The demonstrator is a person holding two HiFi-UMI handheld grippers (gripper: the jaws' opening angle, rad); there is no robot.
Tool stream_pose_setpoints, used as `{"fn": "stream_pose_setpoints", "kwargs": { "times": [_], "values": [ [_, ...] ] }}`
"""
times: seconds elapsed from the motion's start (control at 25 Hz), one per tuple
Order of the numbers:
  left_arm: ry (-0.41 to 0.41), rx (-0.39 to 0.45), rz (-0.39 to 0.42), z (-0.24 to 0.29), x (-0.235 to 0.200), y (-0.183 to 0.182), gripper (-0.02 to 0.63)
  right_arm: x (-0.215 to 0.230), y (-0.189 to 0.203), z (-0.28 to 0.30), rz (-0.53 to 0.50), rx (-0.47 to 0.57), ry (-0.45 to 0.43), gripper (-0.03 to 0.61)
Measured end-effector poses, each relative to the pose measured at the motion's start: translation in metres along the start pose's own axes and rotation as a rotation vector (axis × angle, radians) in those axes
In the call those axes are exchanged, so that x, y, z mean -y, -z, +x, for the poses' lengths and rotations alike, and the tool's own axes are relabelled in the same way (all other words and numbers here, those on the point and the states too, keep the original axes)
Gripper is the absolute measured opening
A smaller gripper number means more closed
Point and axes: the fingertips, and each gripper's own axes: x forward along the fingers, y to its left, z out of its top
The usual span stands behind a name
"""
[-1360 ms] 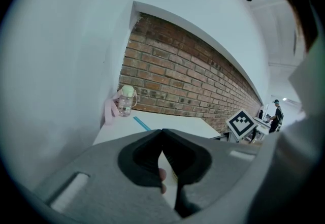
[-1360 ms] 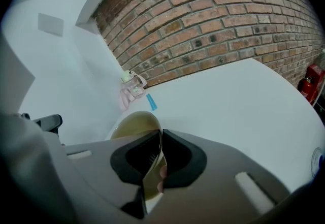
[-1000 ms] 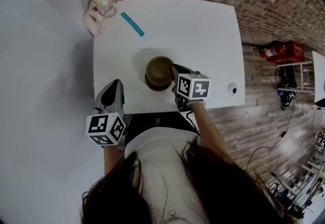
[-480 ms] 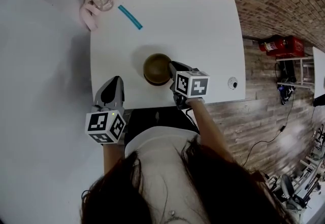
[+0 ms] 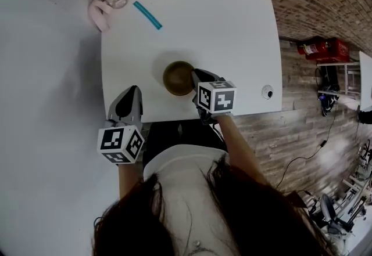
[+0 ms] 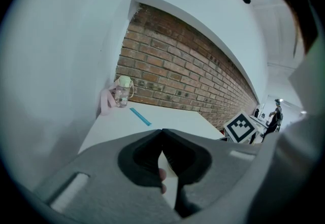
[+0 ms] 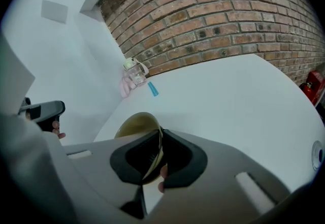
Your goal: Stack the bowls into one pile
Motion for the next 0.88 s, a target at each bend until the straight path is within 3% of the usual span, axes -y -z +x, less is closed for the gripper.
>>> {"fn": "stream_pose_setpoints", "kwargs": {
  "times": [0.88],
  "values": [
    [0.018, -0.019, 0.011, 0.0077, 0.0039, 0.0015, 0.003, 0.0018, 0.0021, 0.0035, -0.064, 0.005, 0.056, 0.037]
  ]
}}
